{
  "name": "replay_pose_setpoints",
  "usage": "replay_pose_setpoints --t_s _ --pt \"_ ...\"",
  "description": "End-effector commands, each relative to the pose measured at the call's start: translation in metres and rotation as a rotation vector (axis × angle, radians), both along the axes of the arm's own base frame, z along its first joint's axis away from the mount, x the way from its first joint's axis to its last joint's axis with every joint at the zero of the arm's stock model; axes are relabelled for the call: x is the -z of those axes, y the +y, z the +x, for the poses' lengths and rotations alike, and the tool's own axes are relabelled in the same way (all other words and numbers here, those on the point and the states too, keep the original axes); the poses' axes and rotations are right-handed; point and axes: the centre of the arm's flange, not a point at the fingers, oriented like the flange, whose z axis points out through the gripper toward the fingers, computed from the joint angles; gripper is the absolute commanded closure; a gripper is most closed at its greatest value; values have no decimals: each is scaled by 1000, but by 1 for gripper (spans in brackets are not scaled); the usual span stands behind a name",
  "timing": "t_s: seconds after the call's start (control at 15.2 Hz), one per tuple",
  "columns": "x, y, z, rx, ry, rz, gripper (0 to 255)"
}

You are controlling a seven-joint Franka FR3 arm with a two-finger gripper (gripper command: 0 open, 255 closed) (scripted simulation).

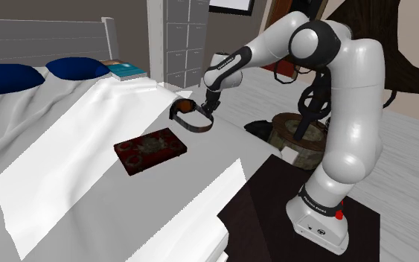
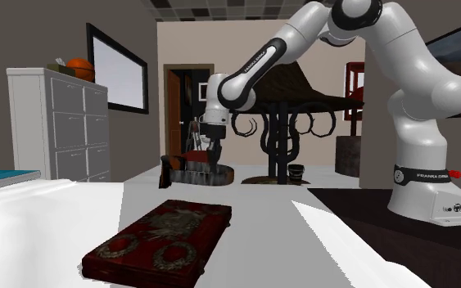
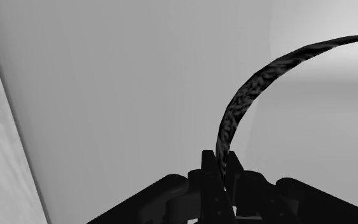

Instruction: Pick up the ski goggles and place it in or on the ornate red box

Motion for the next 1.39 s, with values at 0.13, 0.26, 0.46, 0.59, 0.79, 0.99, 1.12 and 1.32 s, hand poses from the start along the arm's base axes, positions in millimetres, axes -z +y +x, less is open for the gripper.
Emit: replay_pose_setpoints --t_s 0.13,0.26,0.46,0.59,0.79,0.99,1.12,1.32 --pt "-21 0 1 0 -1 0 255" --pt "-32 0 1 0 -1 0 255" --pt "-48 0 1 0 -1 0 255" --pt "-58 0 1 0 -1 0 255" --pt "-66 13 0 0 -1 0 255" --pt "-66 53 -1 0 -1 0 255" --pt "-67 79 -2 0 -1 0 255" --pt "-68 119 -4 0 -1 0 255"
